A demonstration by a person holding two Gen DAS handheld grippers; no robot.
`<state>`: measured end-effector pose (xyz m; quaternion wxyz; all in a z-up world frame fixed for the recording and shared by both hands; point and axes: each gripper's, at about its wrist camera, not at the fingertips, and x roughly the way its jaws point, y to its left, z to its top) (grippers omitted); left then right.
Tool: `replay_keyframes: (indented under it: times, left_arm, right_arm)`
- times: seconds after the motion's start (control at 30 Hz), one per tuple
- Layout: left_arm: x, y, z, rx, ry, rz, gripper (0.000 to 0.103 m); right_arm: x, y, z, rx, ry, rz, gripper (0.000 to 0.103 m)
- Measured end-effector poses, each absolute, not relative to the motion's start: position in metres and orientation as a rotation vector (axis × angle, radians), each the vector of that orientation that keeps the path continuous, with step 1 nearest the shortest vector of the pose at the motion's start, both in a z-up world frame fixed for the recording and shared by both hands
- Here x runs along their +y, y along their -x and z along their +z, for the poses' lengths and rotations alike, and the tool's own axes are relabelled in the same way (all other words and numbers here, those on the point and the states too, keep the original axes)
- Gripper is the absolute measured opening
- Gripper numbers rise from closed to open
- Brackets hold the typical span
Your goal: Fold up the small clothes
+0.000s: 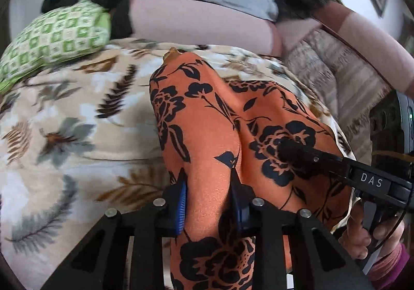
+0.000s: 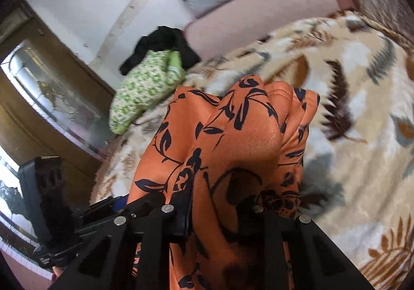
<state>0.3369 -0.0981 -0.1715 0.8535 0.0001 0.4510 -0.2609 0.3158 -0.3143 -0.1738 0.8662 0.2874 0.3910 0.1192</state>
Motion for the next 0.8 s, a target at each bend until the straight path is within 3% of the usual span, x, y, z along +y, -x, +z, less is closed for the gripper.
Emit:
replay_keyframes:
  times: [0.1,0.17,0.23,0.27,0.3,0.33,0.5,0.8]
  left_arm:
    - [-0.087,-0.353,-0.19,1.004,-0.057,-0.43,0.041]
    - [-0.084,-0.359,-0.215,1.035,-0.183,-0.252,0.044]
    - [-0.077,-0.354,-0.224,1.005,-0.244,-0.192,0.054]
    - [-0.072,-0.347,-0.22,0.976,-0.252,-0.158,0.061]
    - [-0.068,-0.341,-0.215,0.951,-0.26,-0.118,0.065]
    - [-0.063,-0.334,-0.205,0.914,-0.259,-0.086,0.066]
    - [-0.051,-0.295,-0.153,0.761,-0.193,-0.052,0.075]
    - [-0.043,-0.231,-0.081,0.625,-0.167,-0.056,0.078]
  right_arm:
    - [-0.301,-0.338,-0.179,0.842,-0.617,0.281,0.025]
    - [-0.292,-0.355,-0.2,0.905,-0.621,0.265,0.03]
    - [-0.281,-0.367,-0.229,1.013,-0.57,0.188,0.038]
    - [-0.276,-0.367,-0.237,1.044,-0.541,0.148,0.042]
    - [-0.273,-0.362,-0.236,1.021,-0.506,0.105,0.061]
    - [-0.272,-0.356,-0.231,0.995,-0.482,0.078,0.065]
    - [-0.273,-0.309,-0.164,0.818,-0.353,0.008,0.066]
    - [-0.235,-0.216,-0.06,0.637,-0.162,0.011,0.066]
